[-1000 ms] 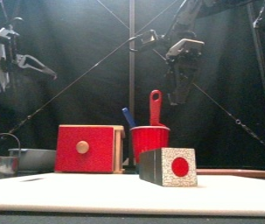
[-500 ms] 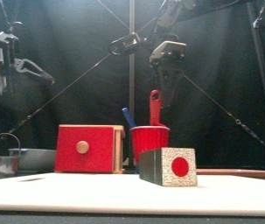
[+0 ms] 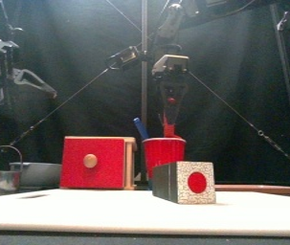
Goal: Place sushi on board then cut the sushi with the knife then place the pieces on the plate
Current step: Pick knife at handle with right hand
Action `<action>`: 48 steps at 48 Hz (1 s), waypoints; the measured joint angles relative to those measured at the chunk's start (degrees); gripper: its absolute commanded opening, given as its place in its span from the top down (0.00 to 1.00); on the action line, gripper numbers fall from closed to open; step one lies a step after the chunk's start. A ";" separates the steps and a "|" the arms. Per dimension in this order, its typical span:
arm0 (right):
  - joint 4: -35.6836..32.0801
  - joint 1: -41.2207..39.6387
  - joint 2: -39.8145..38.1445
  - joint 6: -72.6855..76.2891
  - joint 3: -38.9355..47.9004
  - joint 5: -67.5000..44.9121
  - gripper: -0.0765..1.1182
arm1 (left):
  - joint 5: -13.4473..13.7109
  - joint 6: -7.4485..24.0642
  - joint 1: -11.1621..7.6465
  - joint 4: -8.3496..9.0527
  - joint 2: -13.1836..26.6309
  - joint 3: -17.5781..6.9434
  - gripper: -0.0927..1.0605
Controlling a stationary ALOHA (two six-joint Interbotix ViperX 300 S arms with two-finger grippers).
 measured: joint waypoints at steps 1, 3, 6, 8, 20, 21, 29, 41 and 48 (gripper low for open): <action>-0.09 0.00 0.09 0.09 -0.18 0.44 0.19 | 0.00 0.00 0.00 -0.09 0.00 0.09 0.92; -0.62 0.00 0.18 0.18 -0.62 1.49 0.19 | 0.00 0.00 0.00 -0.09 0.00 0.00 0.92; -1.14 0.00 0.35 0.26 -0.97 2.55 0.19 | 0.00 0.00 0.00 0.00 0.00 0.09 0.92; -1.58 0.00 0.44 0.26 -1.23 3.16 0.19 | 0.00 0.00 0.00 -0.09 0.00 0.09 0.92; -2.90 0.00 1.32 0.44 -2.64 3.96 0.21 | 0.00 0.00 0.00 -0.09 0.00 0.53 0.92; -2.99 0.00 1.32 0.44 -2.72 4.04 0.22 | 0.00 0.00 0.00 -0.09 0.00 0.53 0.92; -3.69 0.00 1.93 0.26 -3.52 4.92 0.30 | 0.00 0.00 0.00 -0.79 0.00 0.62 0.92; -5.45 0.00 1.93 3.16 -3.69 6.33 0.37 | 0.53 0.00 0.00 -1.05 0.00 0.62 0.92; -6.77 0.00 1.93 3.87 -3.78 6.42 0.37 | 0.79 0.00 0.09 -1.05 0.00 0.62 0.92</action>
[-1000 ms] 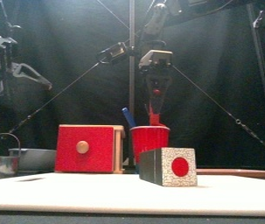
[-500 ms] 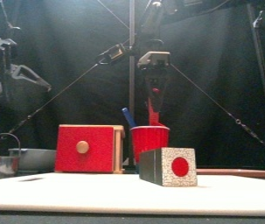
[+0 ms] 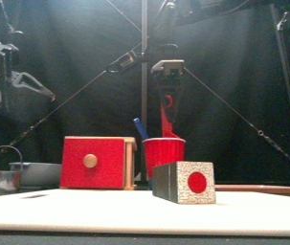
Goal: Place sushi on board then cut the sushi with the knife then place the pieces on the plate
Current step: Pick knife at handle with right hand
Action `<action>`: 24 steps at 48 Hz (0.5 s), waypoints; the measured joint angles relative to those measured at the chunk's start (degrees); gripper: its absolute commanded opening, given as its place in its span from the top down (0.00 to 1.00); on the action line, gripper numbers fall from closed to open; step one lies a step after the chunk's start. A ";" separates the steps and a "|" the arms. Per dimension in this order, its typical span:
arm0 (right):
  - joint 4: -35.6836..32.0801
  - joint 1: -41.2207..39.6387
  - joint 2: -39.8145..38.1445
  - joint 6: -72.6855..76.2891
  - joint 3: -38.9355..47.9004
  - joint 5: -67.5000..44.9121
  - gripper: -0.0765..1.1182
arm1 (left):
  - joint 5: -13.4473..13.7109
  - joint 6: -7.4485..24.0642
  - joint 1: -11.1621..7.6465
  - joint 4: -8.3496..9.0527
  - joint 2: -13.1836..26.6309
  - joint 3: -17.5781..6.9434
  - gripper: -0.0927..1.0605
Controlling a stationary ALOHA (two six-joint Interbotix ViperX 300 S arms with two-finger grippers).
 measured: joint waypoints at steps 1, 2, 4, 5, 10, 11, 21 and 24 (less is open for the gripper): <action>-0.09 0.00 0.00 0.09 0.00 0.00 0.37 | 0.00 0.00 -0.09 0.00 0.00 0.00 0.92; -0.18 0.00 0.00 0.09 -0.09 0.09 0.37 | 0.00 0.00 -0.09 0.00 0.00 0.00 0.92; -0.18 0.00 0.00 0.26 -0.26 0.09 0.37 | 0.00 0.00 -0.09 -0.09 0.00 0.18 0.92; -0.26 0.00 -0.09 0.44 -0.35 0.09 0.37 | 0.09 0.00 -0.09 -0.09 0.00 0.26 0.92; -0.09 0.00 0.00 0.88 -0.88 0.18 0.37 | 0.00 -0.09 -0.09 -0.44 0.00 0.35 0.92; 0.00 0.00 0.00 1.05 -1.05 0.26 0.37 | 0.09 0.00 -0.09 -0.53 0.00 0.44 0.92; 0.35 -0.18 0.00 1.49 -1.58 1.05 0.38 | 0.00 0.00 0.00 -0.79 0.00 0.70 0.92; 0.44 -0.26 0.00 1.49 -1.58 1.05 0.39 | 0.00 0.00 0.00 -0.79 0.00 0.88 0.92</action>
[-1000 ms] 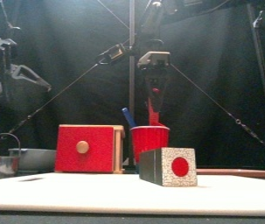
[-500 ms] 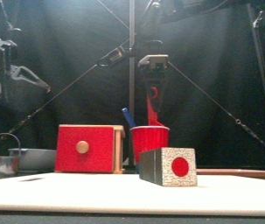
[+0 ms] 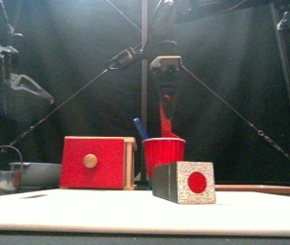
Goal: Place sushi on board then cut the sushi with the knife then place the pieces on the plate
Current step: Pick knife at handle with right hand
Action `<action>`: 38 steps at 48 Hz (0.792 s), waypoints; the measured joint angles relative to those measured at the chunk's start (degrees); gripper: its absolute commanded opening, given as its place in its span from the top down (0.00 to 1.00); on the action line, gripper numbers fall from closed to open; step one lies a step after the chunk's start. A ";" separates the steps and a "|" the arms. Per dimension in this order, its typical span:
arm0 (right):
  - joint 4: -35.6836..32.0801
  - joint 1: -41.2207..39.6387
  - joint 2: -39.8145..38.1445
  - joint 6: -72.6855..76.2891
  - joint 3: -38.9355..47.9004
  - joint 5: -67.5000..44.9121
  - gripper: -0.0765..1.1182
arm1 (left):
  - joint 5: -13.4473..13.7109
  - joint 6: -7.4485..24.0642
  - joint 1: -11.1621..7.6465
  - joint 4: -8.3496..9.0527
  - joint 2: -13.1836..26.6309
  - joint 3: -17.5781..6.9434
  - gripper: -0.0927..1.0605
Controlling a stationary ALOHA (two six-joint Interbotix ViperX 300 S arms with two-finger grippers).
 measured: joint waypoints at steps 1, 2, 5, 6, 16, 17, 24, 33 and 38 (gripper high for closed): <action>0.09 0.00 0.00 0.00 0.00 0.09 0.39 | 0.09 0.00 0.09 0.00 0.00 0.09 0.92; 0.09 0.00 0.00 0.00 0.00 0.09 0.39 | 0.00 0.00 0.18 0.00 0.00 0.18 0.92; 0.53 0.00 0.00 0.00 -0.09 0.09 0.39 | 0.09 0.00 0.44 0.00 0.00 0.35 0.92; 0.70 0.00 0.00 0.09 -0.26 0.00 0.39 | 0.09 0.00 0.62 0.00 0.00 0.44 0.92; 2.37 -0.35 0.00 0.09 -1.49 -0.18 0.40 | 0.09 0.00 1.32 -0.09 0.00 0.44 0.92; 2.46 -0.35 0.00 0.09 -1.49 -0.09 0.40 | 0.09 0.00 1.32 -0.09 0.00 0.44 0.92; 2.55 -0.79 0.00 0.44 -1.58 -0.09 0.42 | 0.09 0.00 1.32 -0.09 0.00 0.70 0.92; 1.93 -0.88 0.00 2.81 -1.58 -0.09 0.48 | 0.09 0.00 1.41 -0.09 0.00 1.05 0.92; 2.02 -1.05 0.00 3.08 -1.58 -0.09 0.51 | 0.09 0.00 1.41 -0.18 0.00 1.05 0.92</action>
